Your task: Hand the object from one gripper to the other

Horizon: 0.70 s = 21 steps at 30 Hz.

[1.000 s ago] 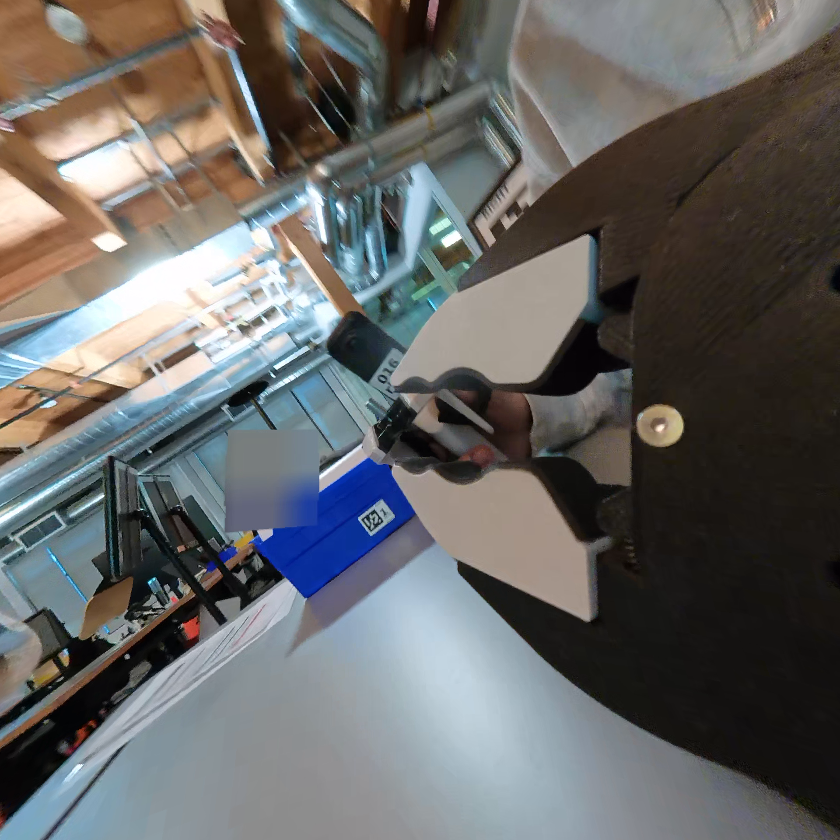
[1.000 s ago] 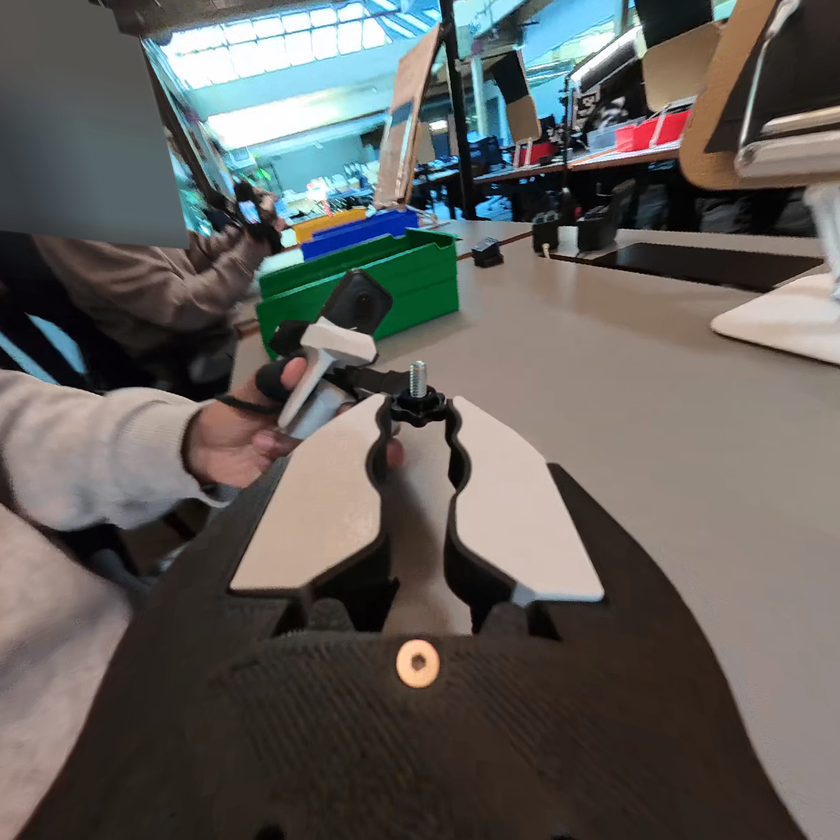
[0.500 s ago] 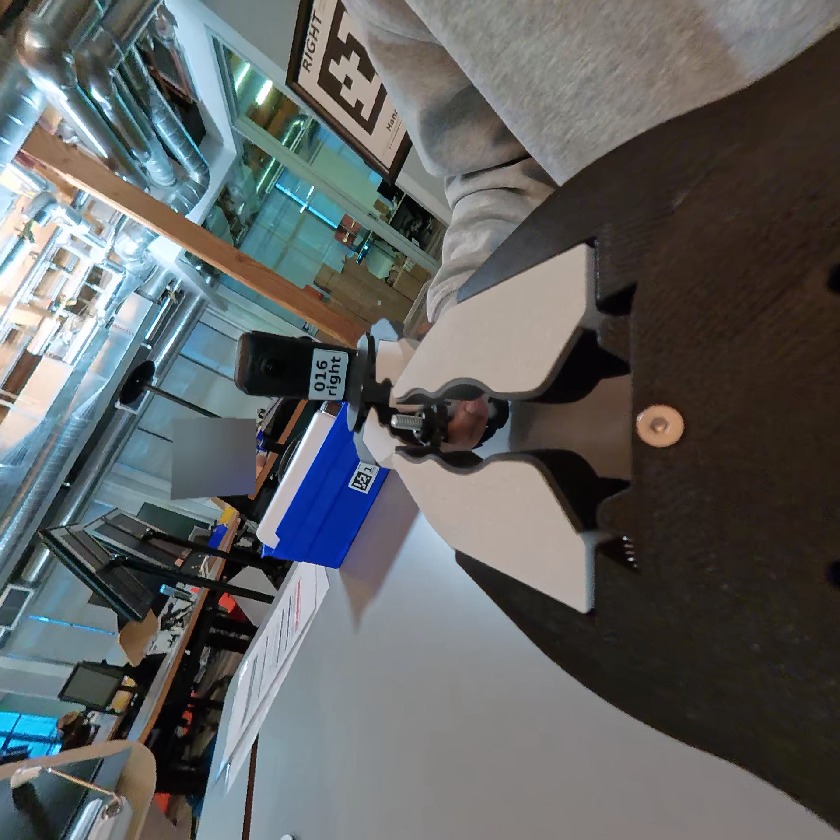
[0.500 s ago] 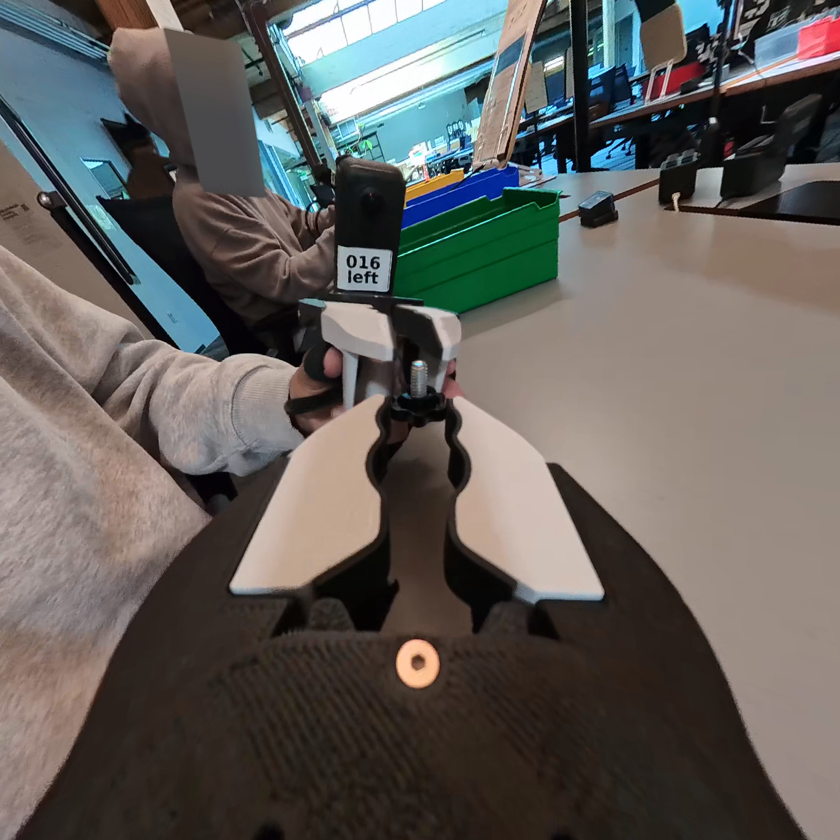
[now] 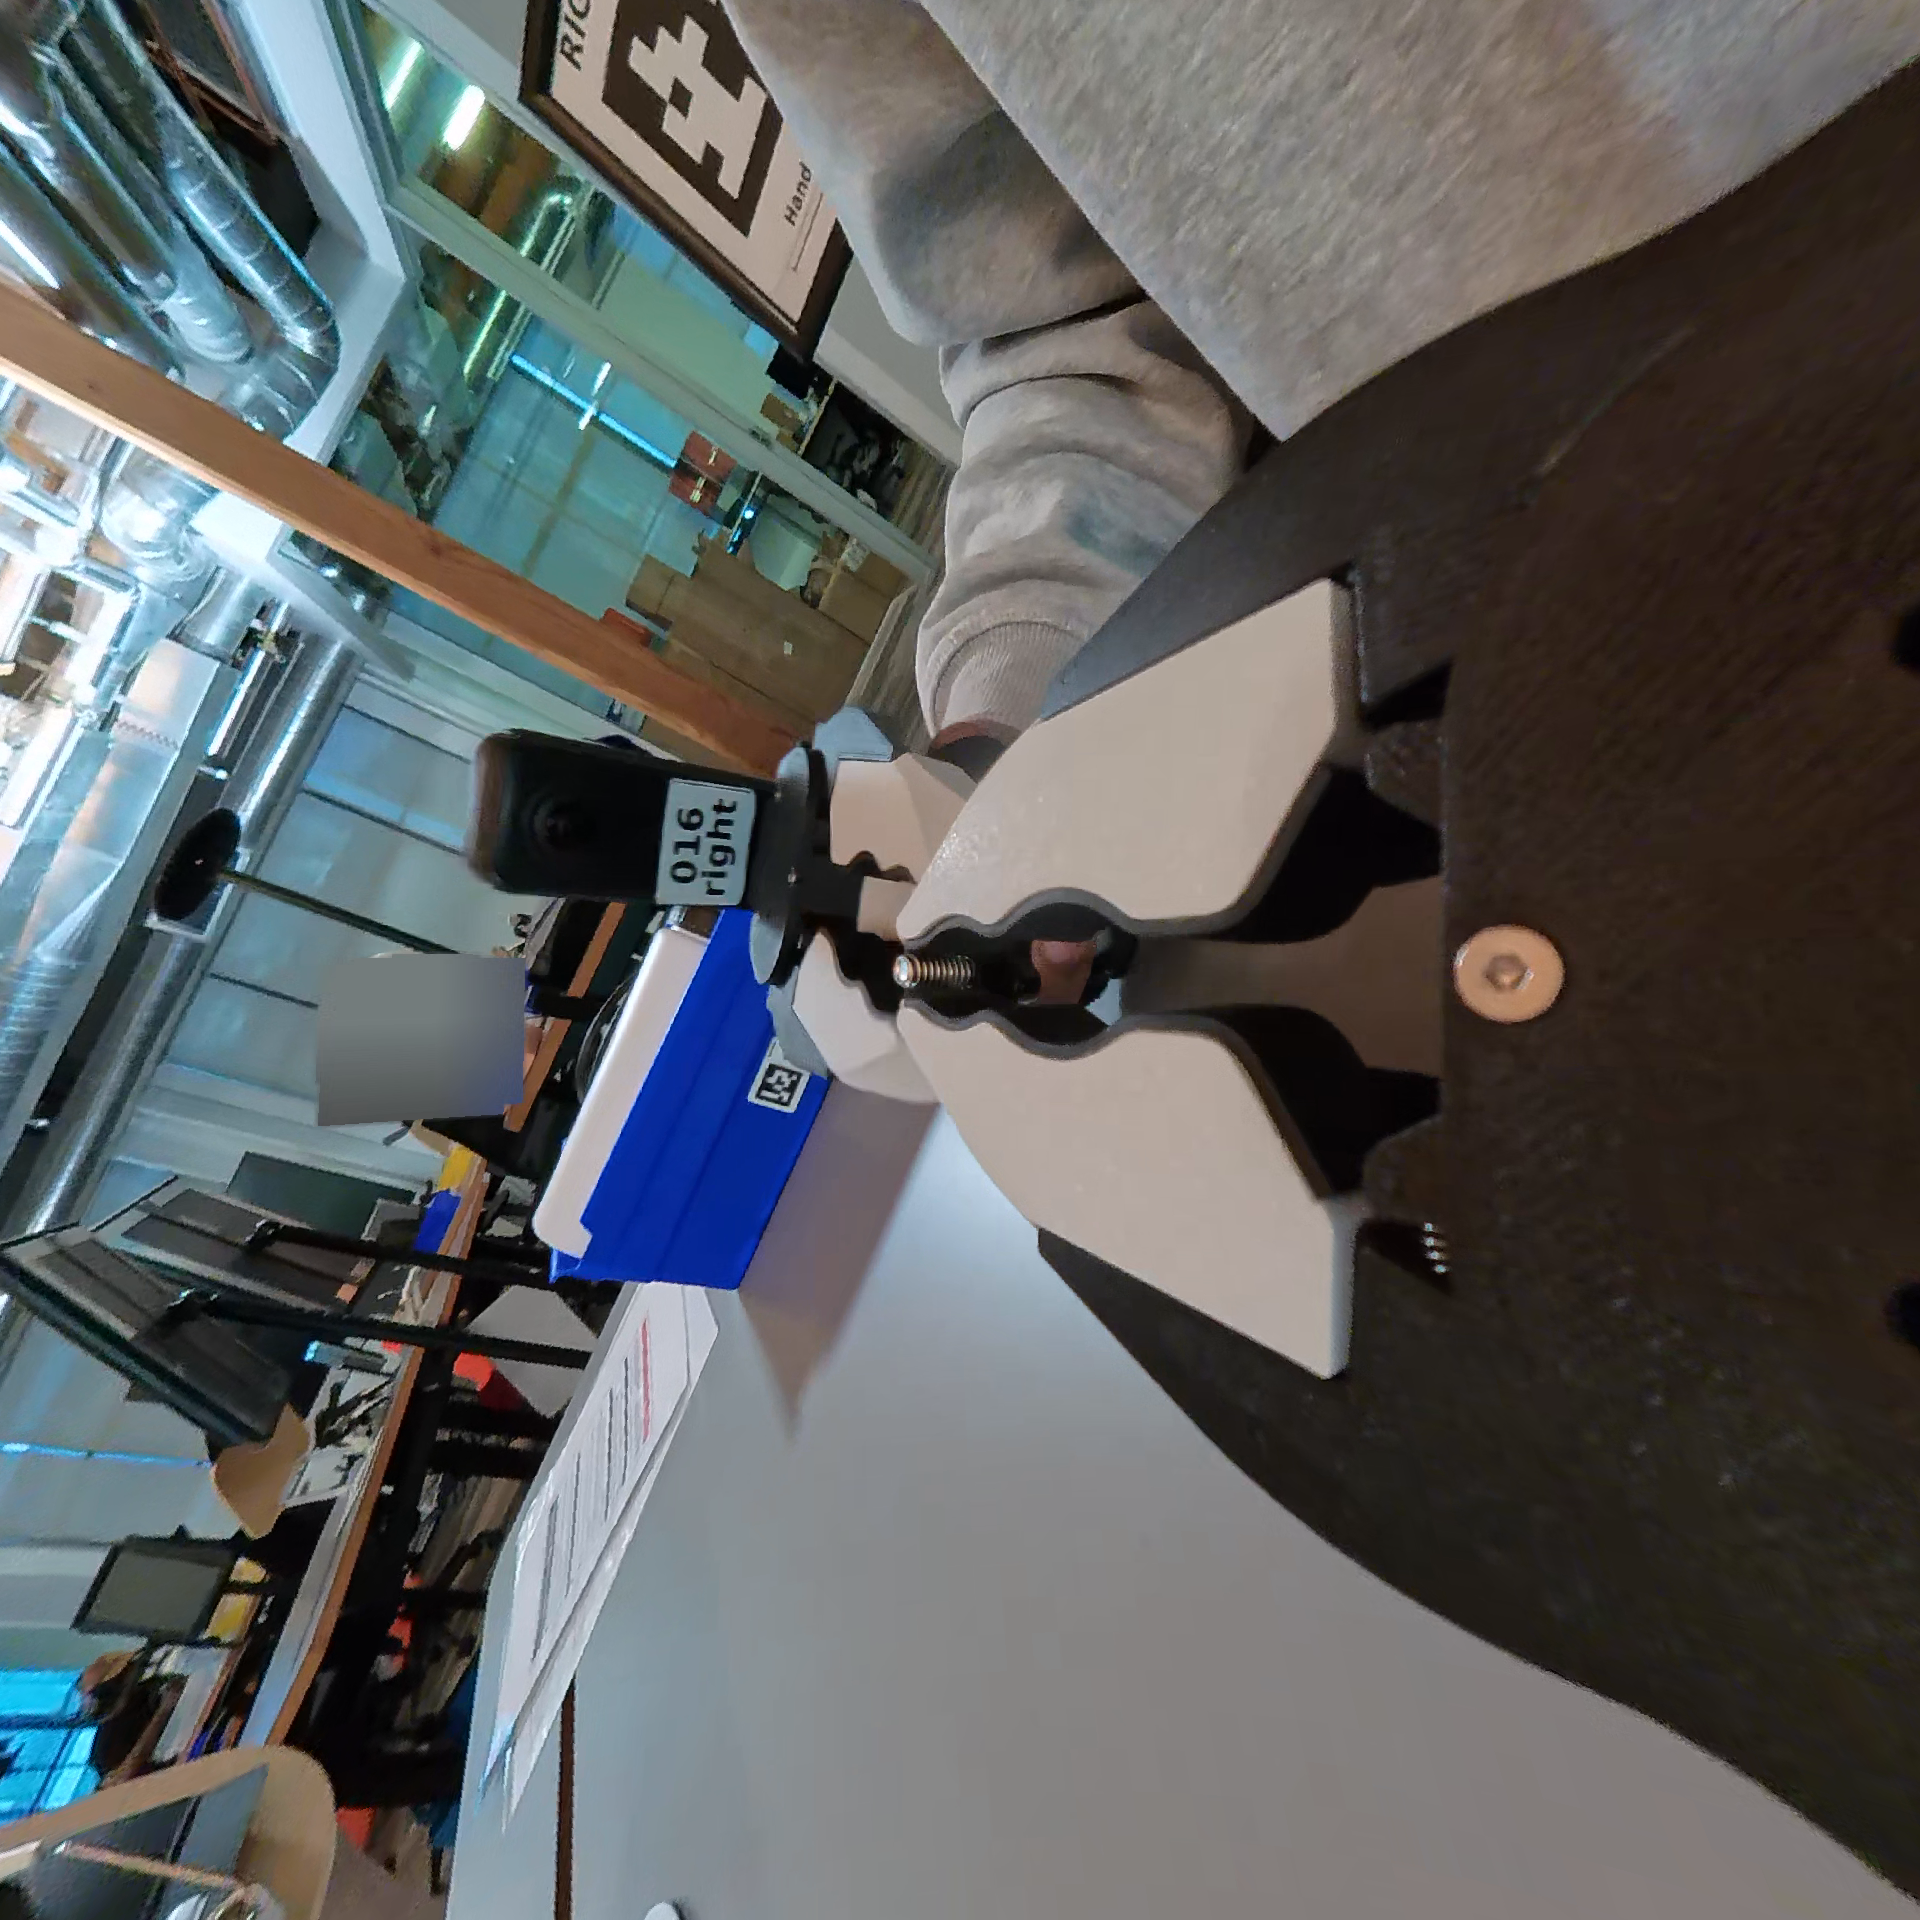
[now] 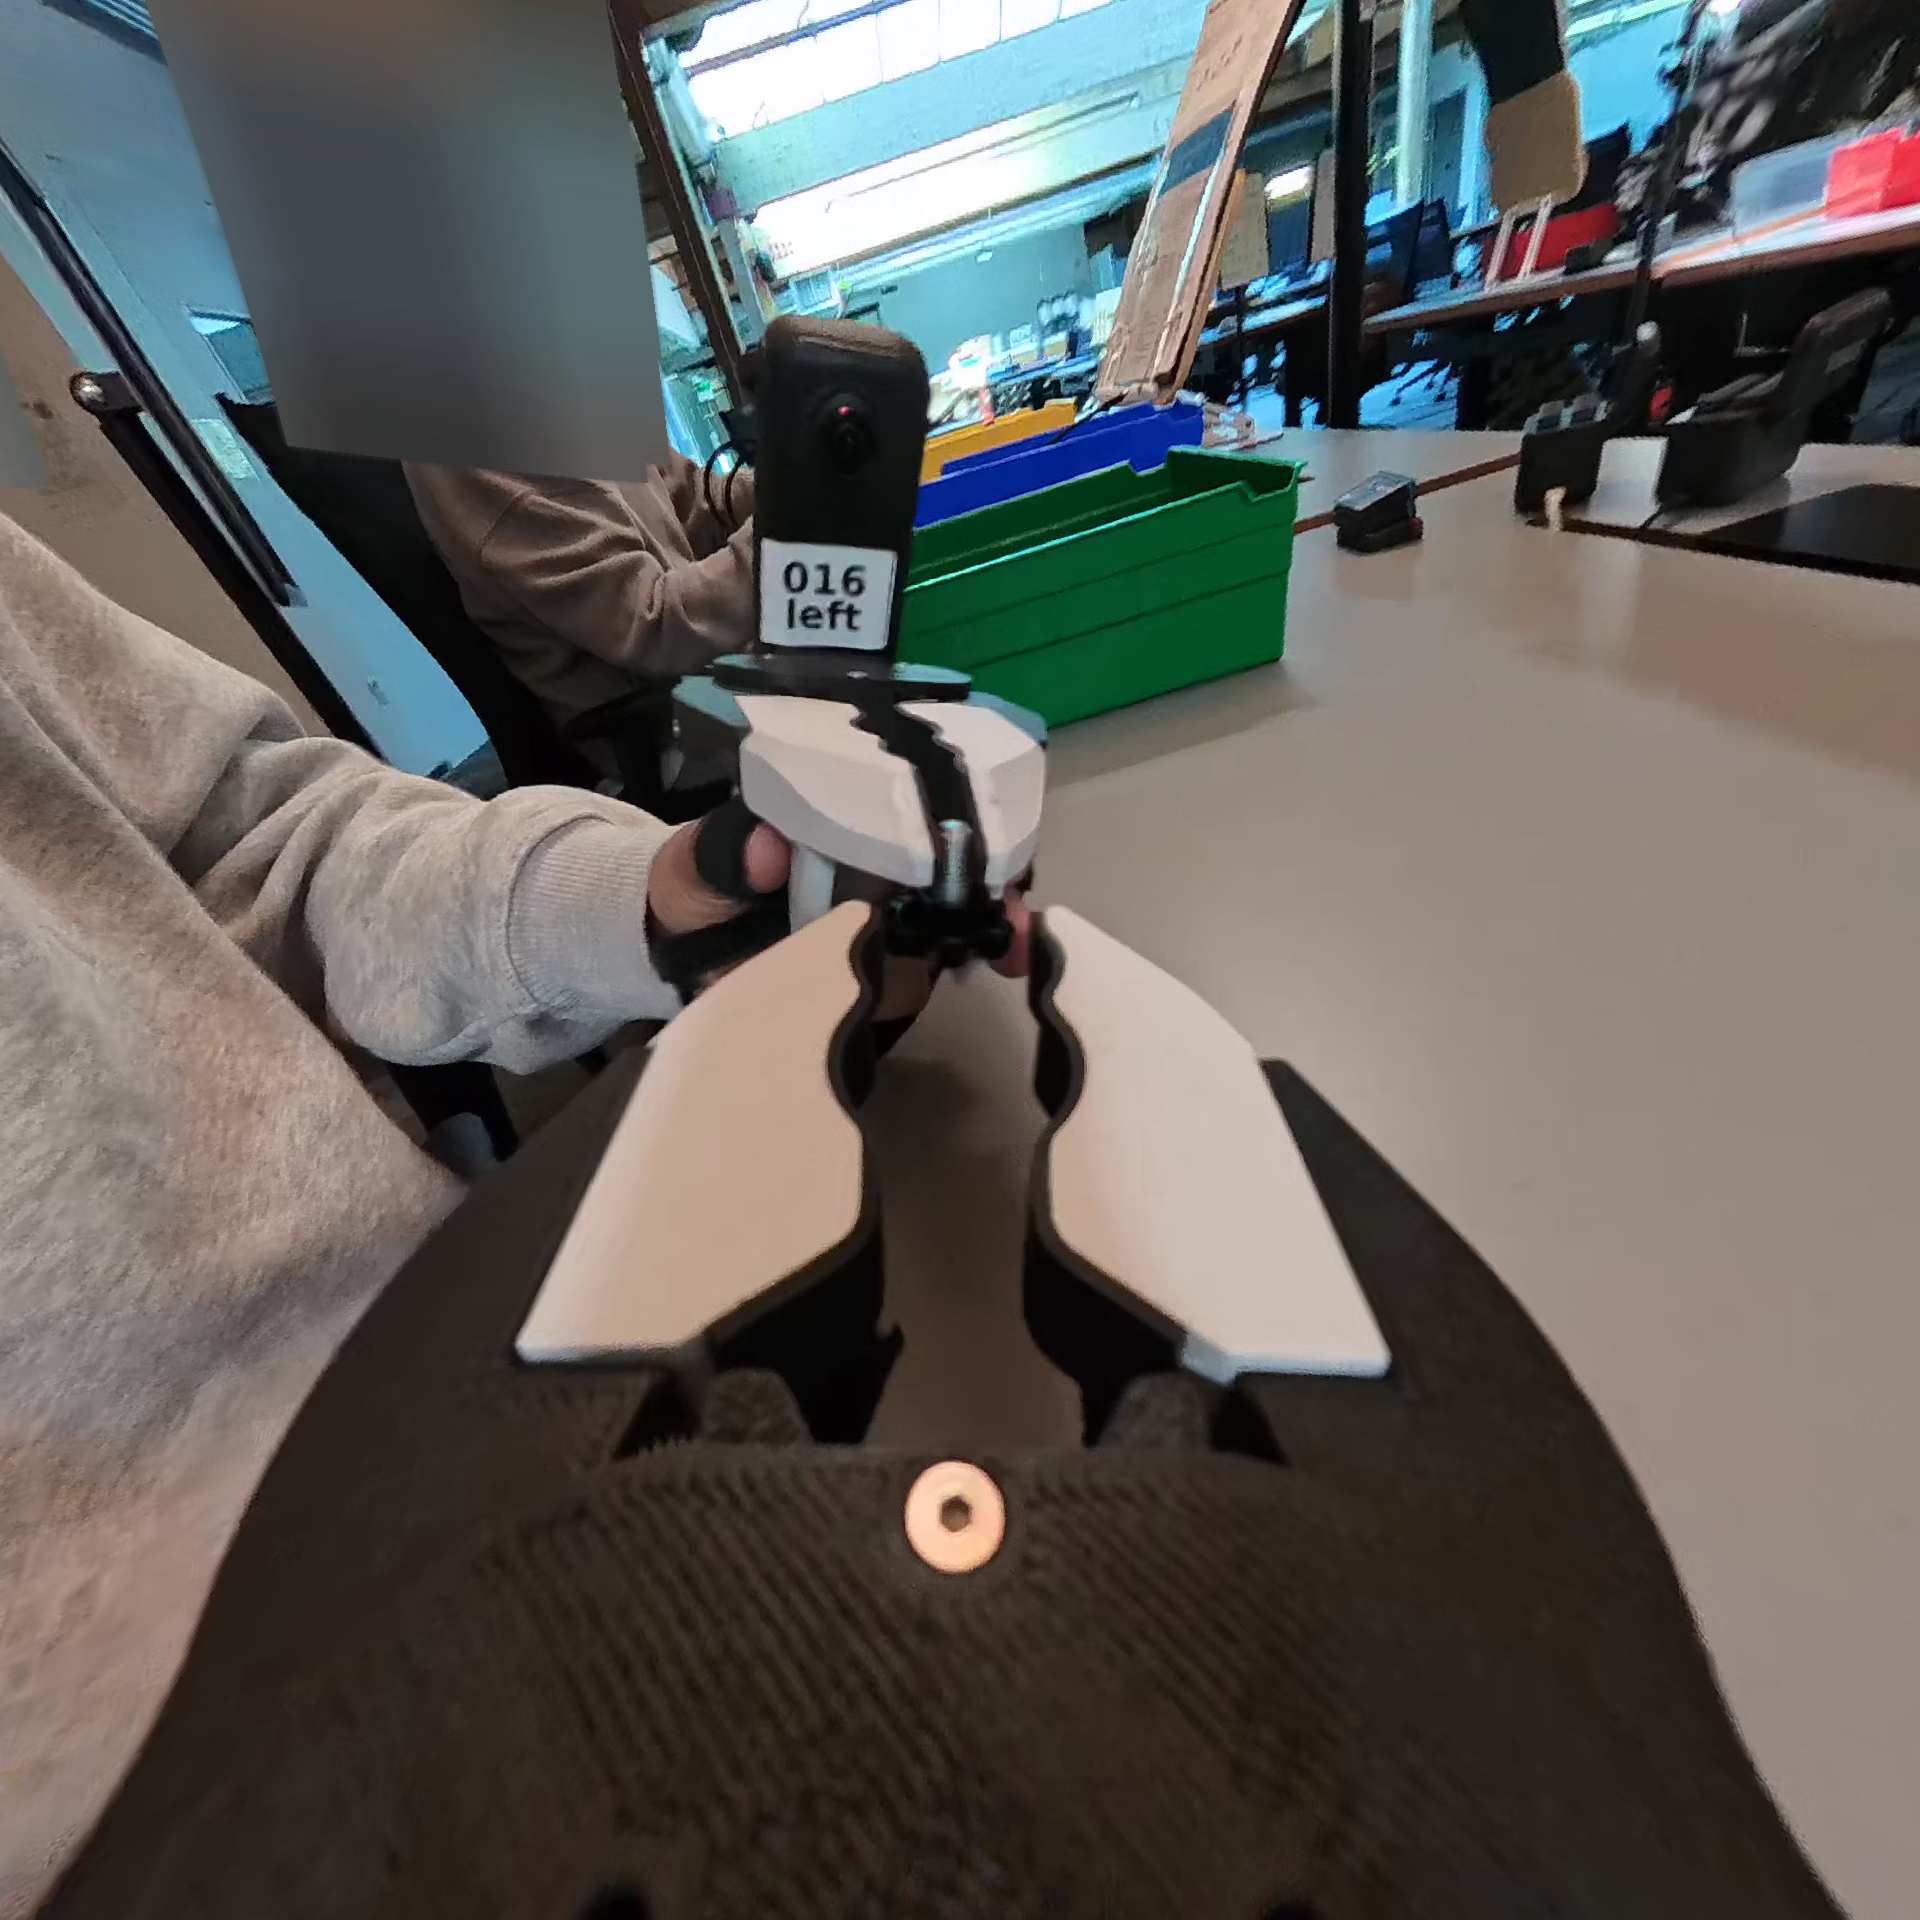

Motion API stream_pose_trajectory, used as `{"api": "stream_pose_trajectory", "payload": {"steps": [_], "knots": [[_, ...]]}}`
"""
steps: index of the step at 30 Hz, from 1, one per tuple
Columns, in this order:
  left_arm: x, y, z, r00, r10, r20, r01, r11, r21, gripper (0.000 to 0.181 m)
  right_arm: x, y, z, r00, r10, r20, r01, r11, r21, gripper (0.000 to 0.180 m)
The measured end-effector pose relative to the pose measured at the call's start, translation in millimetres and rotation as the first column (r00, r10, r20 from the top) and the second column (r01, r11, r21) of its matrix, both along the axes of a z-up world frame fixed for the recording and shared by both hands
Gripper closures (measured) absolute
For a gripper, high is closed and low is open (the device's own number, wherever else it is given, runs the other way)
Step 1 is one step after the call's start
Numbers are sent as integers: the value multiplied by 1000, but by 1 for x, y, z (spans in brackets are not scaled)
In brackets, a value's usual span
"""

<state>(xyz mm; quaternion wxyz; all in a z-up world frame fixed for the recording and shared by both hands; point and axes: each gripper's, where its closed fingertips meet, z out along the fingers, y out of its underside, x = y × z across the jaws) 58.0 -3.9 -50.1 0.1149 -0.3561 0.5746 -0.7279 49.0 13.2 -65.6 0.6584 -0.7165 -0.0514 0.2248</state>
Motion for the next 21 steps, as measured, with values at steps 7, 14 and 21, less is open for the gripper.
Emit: {"api": "stream_pose_trajectory", "payload": {"steps": [7,14,21], "knots": [[-1,15,17,999,18,40,-12,989,-149,175,17,0,16,984,-44,-172,62,993,100,130],[-10,22,38,989,47,137,-12,969,-246,175,33,1,34,707,61,-705,97,979,182,129],[-13,22,46,975,86,203,-29,963,-268,174,3,9,39,481,253,-840,-60,965,256,137]]}}
